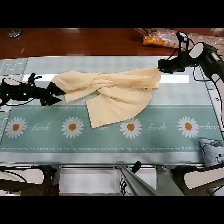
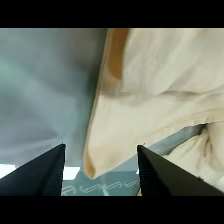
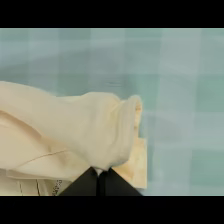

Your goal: Fold the shirts.

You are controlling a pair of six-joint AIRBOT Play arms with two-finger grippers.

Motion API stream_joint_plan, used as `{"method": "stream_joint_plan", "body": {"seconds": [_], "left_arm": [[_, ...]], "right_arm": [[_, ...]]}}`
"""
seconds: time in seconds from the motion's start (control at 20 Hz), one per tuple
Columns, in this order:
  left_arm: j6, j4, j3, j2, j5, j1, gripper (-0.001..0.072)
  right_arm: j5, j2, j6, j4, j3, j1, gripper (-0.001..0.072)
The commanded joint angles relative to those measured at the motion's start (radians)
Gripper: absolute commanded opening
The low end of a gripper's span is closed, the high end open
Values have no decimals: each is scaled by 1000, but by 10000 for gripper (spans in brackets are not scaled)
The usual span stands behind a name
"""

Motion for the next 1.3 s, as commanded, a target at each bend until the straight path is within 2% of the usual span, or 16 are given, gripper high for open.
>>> {"method": "stream_joint_plan", "body": {"seconds": [0.0, 0.15, 0.2, 0.25, 0.3, 0.85, 1.05, 1.15, 1.25], "left_arm": [[7, -110, -4, -50, 73, -53, 516], [26, -198, -4, -94, 93, -85, 505], [26, -222, -3, -102, 103, -89, 386], [27, -249, -3, -108, 114, -90, 165], [28, -265, -2, -108, 123, -88, 22], [106, -276, 228, -58, -9, -71, 16], [138, -276, 348, 56, -76, -70, 16], [214, -276, 431, 140, -120, -69, 16], [229, -276, 517, 235, -126, -63, 16]], "right_arm": [[6, 0, -1, 0, 0, 1, 17], [6, 0, -1, 0, 0, 1, 17], [8, 0, -1, 0, 0, 1, 17], [11, 0, -1, 0, 0, 1, 16], [14, 0, -1, 0, 0, 1, 17], [19, 0, -1, -2, 0, 1, 17], [40, 28, -2, 1, 0, 1, 17], [24, 97, -18, 1, 0, 1, 17], [-31, 213, -24, 1, 0, 0, 16]]}}
